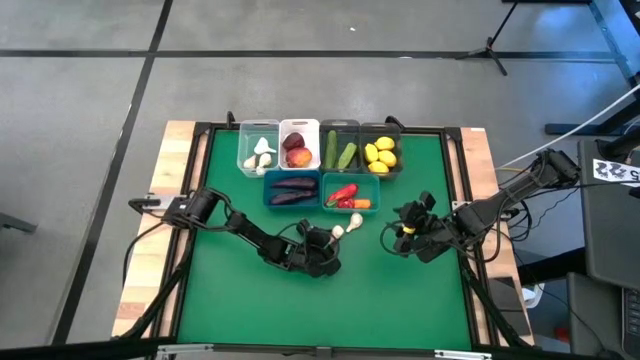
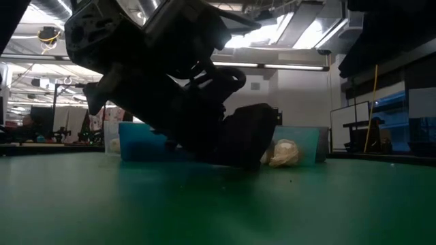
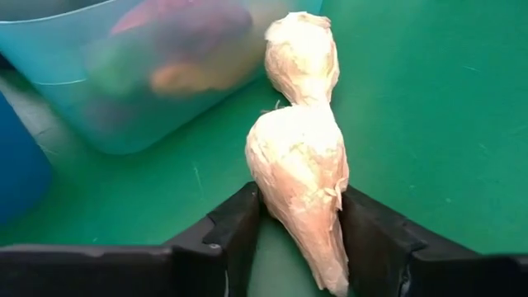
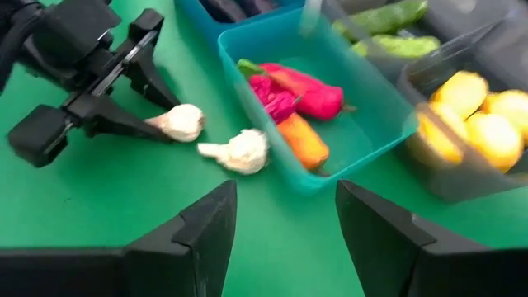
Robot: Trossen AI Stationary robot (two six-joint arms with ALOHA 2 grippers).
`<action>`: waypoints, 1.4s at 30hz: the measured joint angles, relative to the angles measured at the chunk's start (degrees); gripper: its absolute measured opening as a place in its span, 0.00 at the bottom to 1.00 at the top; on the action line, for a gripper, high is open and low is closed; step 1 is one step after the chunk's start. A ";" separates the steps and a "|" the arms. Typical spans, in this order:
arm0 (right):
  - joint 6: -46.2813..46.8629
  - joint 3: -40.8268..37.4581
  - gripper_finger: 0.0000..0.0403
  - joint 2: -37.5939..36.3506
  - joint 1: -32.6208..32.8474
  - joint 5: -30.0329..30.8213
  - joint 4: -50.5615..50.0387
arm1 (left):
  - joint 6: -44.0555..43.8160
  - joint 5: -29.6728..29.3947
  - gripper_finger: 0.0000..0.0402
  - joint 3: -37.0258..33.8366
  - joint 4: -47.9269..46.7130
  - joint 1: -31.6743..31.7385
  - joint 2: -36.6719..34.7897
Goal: Sort produce into baskets
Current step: Put the garlic into the transparent bin
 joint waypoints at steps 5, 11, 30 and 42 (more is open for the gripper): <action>1.84 0.00 0.52 0.00 0.00 -0.90 -0.01 | 1.34 0.37 0.36 0.00 0.44 0.00 -0.02; 1.93 0.00 0.52 0.00 0.00 -1.92 0.25 | 4.52 1.88 0.33 0.20 0.40 -0.62 -3.37; 0.18 0.00 0.52 0.00 0.00 -1.85 0.25 | 25.81 -4.56 0.28 0.17 -17.57 -3.70 -34.93; 0.18 0.00 0.52 0.00 0.00 -2.44 0.31 | 14.44 -7.31 0.28 -7.72 -54.32 11.18 -66.78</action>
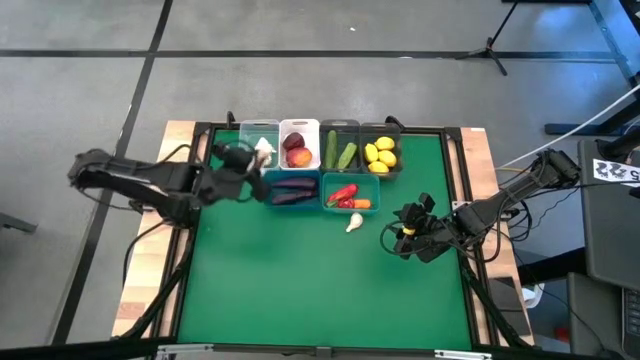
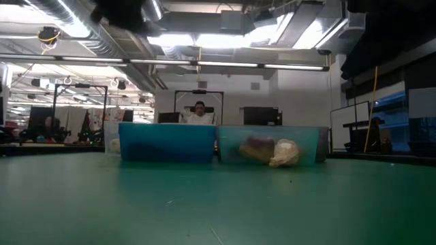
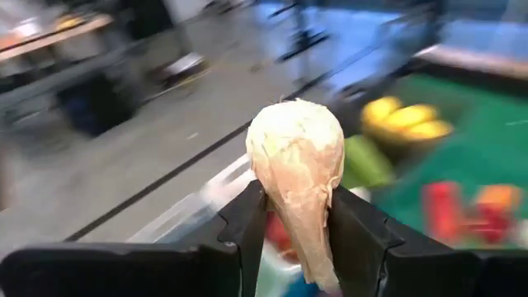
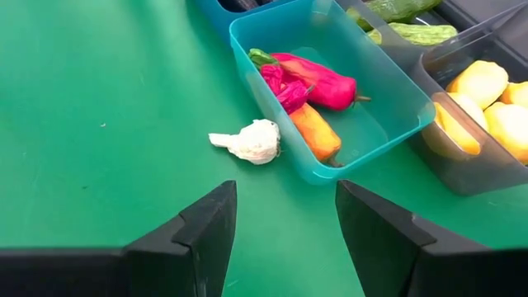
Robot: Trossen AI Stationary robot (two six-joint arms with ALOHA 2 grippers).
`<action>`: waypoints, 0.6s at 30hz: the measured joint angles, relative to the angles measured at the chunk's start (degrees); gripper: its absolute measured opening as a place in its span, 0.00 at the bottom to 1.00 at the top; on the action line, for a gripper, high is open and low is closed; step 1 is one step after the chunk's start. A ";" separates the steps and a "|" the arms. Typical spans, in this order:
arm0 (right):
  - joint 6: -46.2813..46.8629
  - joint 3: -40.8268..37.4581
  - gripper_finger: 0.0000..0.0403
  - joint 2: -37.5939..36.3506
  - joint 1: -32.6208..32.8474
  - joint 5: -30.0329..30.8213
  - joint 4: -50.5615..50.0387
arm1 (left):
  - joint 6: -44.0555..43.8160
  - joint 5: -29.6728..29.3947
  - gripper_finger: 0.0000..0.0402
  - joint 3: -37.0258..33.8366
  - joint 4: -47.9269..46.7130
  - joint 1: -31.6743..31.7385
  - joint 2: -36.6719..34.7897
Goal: Sort produce into baskets
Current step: Put the garlic into the transparent bin
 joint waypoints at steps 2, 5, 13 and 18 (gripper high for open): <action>0.03 0.00 0.52 0.00 0.00 -0.27 0.06 | 0.18 0.10 0.28 -4.42 -0.11 4.31 -2.19; 0.03 0.00 0.52 0.00 0.00 -0.29 0.07 | 0.17 3.80 0.29 -10.50 1.95 10.67 -3.65; 0.00 0.00 0.52 0.00 0.00 -0.43 0.30 | 7.05 14.29 0.48 -20.96 13.31 23.10 -1.22; -0.01 0.00 0.52 0.00 0.00 -0.44 0.94 | 8.23 21.92 0.61 -21.37 14.57 27.30 -0.62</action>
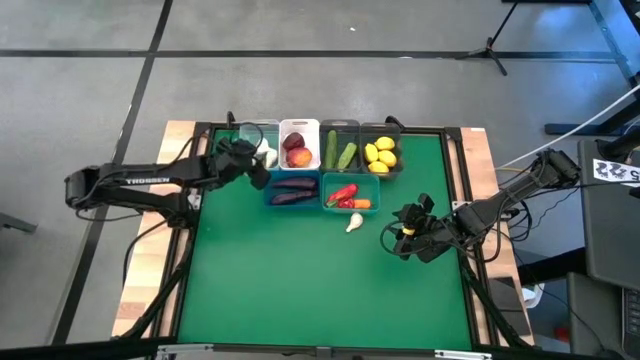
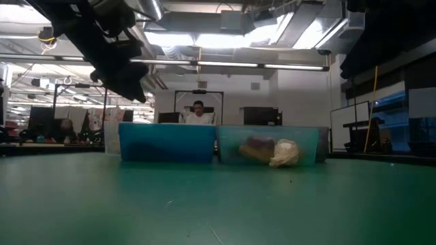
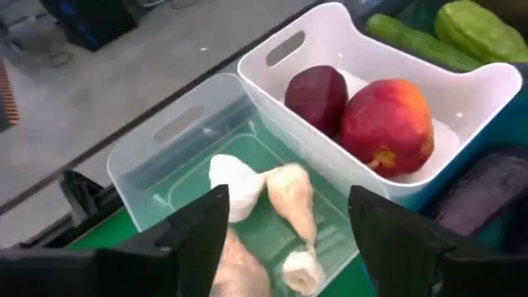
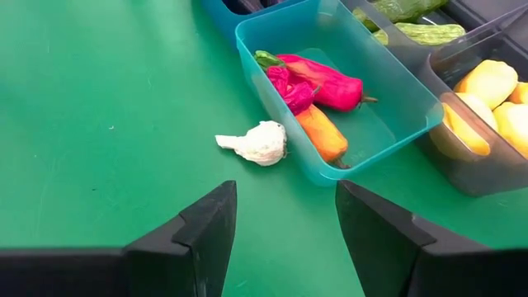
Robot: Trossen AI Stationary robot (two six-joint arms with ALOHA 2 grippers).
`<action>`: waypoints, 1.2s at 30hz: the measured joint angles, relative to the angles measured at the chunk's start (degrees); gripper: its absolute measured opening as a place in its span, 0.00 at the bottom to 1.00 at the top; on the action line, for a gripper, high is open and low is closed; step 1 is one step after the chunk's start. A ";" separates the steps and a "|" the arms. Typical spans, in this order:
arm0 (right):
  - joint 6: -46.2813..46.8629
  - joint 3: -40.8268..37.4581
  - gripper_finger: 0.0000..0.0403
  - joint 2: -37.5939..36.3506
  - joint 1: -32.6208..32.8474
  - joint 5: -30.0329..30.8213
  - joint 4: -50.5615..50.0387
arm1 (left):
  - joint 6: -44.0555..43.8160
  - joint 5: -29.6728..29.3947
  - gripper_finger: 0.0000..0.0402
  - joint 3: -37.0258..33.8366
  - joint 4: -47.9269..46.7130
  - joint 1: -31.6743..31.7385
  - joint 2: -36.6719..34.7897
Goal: Sort produce into baskets
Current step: Put the garlic into the transparent bin
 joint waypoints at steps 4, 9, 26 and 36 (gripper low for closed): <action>0.00 0.00 0.52 0.00 0.00 -0.02 0.04 | -3.37 5.47 0.65 0.55 -0.15 0.64 -0.09; -0.01 0.00 0.52 0.00 0.00 0.00 0.09 | -4.67 25.73 0.63 0.84 13.15 -5.46 0.88; -0.03 0.00 0.52 -0.02 0.00 0.22 0.18 | -0.23 -5.87 0.65 11.44 51.80 -38.27 39.65; -0.03 0.00 0.52 -0.02 0.00 0.00 0.37 | -3.30 -11.86 0.65 30.75 45.99 -38.29 58.97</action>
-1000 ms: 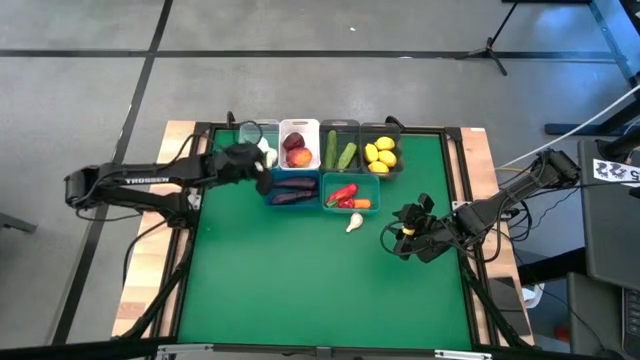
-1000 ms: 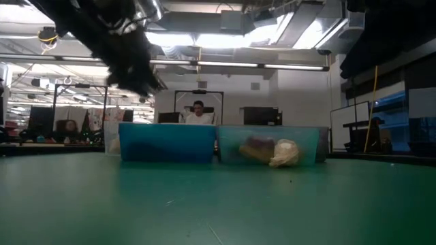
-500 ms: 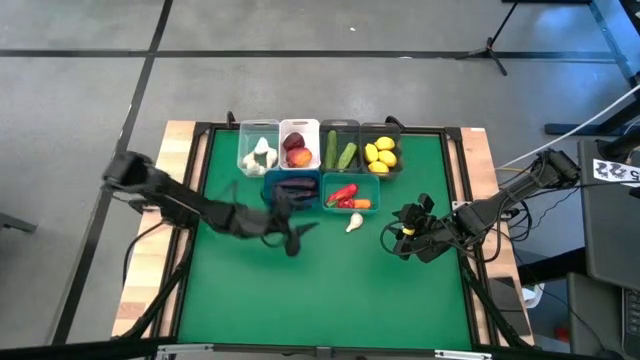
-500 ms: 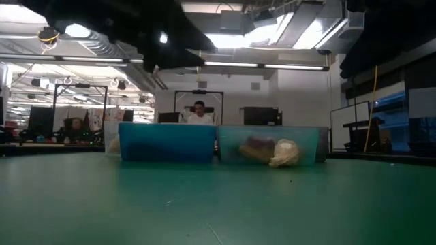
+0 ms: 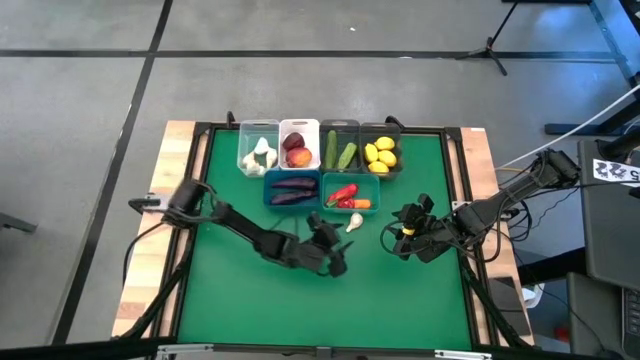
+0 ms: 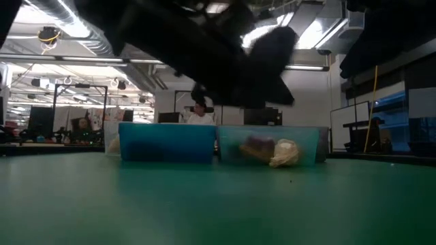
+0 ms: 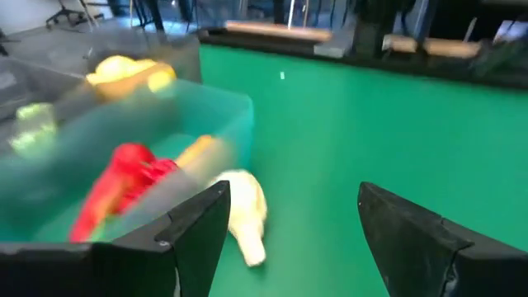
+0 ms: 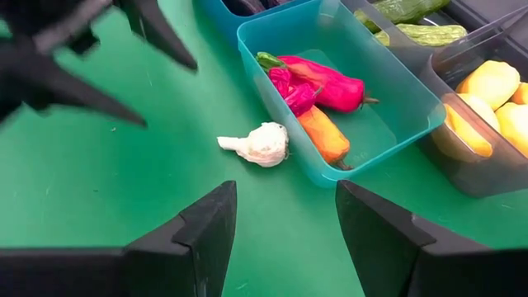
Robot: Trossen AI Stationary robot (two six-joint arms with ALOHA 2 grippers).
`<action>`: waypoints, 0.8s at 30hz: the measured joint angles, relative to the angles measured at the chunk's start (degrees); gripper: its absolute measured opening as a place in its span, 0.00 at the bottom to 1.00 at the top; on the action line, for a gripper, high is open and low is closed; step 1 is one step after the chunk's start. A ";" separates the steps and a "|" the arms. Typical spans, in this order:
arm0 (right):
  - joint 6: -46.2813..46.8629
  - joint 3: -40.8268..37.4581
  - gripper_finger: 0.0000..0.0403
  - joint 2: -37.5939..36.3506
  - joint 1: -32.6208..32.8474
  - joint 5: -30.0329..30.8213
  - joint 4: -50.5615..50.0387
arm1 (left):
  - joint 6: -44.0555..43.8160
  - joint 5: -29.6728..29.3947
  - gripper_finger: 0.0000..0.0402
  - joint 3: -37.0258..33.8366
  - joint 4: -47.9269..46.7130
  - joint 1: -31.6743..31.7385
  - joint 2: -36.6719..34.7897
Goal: Sort produce into baskets
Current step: Put the garlic into the transparent bin
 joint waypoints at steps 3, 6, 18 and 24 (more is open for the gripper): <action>0.00 0.00 0.52 0.00 0.00 -0.06 -0.02 | -1.28 -0.16 0.65 5.03 -4.28 0.00 4.41; 0.00 0.00 0.52 0.00 0.00 -0.21 -0.04 | -1.68 -1.20 0.65 8.86 -7.21 0.21 7.72; -0.04 0.00 0.52 0.00 0.00 -0.24 -0.39 | -9.67 -2.66 0.65 10.61 -12.17 4.09 11.79; -1.40 0.00 0.52 0.00 0.00 -0.24 -0.39 | -10.76 -1.39 0.65 10.69 -12.03 4.94 12.62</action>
